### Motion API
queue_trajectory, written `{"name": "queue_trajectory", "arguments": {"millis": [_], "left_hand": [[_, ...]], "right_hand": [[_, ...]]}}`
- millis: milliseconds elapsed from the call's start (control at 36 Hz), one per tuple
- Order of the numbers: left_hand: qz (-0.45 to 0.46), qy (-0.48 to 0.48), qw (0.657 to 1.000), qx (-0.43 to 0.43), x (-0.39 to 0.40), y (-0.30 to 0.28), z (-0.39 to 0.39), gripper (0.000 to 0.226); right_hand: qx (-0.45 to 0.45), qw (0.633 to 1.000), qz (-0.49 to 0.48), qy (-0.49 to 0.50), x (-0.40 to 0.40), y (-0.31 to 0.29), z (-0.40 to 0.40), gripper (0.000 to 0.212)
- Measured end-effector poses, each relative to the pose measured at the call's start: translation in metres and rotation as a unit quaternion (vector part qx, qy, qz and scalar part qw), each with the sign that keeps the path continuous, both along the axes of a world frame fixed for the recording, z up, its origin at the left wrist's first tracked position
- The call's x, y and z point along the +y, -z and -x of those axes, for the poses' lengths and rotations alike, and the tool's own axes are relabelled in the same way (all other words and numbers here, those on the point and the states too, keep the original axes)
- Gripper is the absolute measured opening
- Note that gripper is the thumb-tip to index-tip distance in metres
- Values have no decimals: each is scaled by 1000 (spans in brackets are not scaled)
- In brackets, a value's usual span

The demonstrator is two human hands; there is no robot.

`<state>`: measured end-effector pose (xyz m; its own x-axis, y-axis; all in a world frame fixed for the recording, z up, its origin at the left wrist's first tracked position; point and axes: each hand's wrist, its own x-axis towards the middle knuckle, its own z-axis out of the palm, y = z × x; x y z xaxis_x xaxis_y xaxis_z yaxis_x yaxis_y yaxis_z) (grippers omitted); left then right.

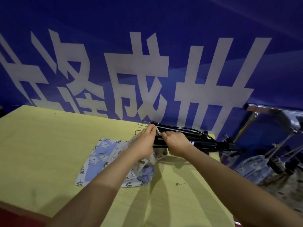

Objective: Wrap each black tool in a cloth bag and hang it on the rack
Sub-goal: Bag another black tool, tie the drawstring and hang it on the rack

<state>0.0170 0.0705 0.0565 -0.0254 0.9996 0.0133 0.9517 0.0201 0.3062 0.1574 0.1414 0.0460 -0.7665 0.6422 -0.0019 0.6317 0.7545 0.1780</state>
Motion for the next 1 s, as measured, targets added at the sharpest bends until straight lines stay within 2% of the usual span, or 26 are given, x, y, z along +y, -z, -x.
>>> {"name": "queue_trajectory", "arguments": {"millis": [56,167,278,389,500,556,611,694,778,861,1000], "left_hand": [[-15,-11,999,39,-1,3,0,78],[-23,-8,998,62,-2,8,1,67],[-44,-6,988,146,-2,15,5,53],[-36,-12,980,196,0,18,8,53],[-24,-52,980,190,5,20,9,52],[-25,-74,981,176,6,21,11,49],[-32,-98,982,157,7,22,15,48],[-47,-128,982,134,9,21,22,47],[-65,-155,981,100,8,20,28,45],[-79,-173,980,50,6,17,32,45],[-99,-200,974,-28,1,15,36,42]], "right_hand": [[2,1000,-6,-14,0,0,5,44],[12,999,-9,-36,-1,4,7,44],[32,997,-31,-66,0,10,8,50],[45,991,-74,-100,5,16,9,55],[74,984,-114,-113,6,17,13,53],[121,977,-132,-114,6,16,13,51],[177,966,-142,-127,7,17,10,45],[212,955,-151,-144,4,19,5,32],[235,959,-99,-126,0,28,3,19],[259,964,-9,-58,-7,36,8,19],[263,945,166,104,-9,31,30,62]]}}
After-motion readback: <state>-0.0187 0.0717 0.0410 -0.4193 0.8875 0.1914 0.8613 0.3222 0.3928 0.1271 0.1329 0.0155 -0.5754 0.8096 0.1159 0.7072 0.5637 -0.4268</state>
